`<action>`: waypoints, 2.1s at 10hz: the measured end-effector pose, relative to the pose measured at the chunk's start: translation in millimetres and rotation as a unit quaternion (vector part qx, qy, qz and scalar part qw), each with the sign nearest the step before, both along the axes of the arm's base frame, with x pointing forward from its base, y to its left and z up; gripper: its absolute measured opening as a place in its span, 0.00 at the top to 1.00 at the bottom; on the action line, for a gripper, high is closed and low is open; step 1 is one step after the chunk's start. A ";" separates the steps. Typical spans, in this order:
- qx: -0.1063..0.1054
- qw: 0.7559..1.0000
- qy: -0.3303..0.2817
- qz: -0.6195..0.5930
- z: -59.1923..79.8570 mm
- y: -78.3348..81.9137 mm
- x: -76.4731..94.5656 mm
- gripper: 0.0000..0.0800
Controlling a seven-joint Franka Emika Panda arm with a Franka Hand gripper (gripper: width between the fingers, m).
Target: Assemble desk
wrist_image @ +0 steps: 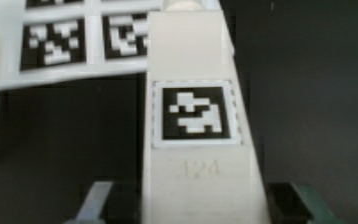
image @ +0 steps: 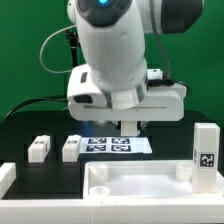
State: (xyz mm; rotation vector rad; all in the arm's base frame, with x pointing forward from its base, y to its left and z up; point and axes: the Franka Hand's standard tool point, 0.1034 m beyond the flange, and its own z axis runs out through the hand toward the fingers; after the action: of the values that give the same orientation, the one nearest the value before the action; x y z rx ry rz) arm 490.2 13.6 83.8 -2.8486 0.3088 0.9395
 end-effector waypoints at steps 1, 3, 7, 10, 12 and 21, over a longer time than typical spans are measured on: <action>-0.004 1.000 -0.024 -0.002 6.7 7.4 1.5 0.64; 0.000 0.994 -0.101 -0.050 56.0 -1.0 47.8 0.64; -0.049 0.962 -0.260 -0.067 76.3 1.2 77.2 0.64; -0.066 0.929 -0.357 -0.069 75.7 4.0 85.3 0.64; -0.067 0.908 -0.412 -0.048 86.1 -8.8 101.2 0.64; -0.138 0.815 -0.562 -0.027 84.3 -66.6 110.3 0.64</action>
Offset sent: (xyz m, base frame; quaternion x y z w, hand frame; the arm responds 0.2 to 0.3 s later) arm 0.0632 -0.0157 0.0849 0.0817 0.2047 0.1333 0.9663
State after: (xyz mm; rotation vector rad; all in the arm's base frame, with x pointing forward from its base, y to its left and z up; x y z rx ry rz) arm 600.5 -53.0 168.1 -3.0055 0.3687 -0.9260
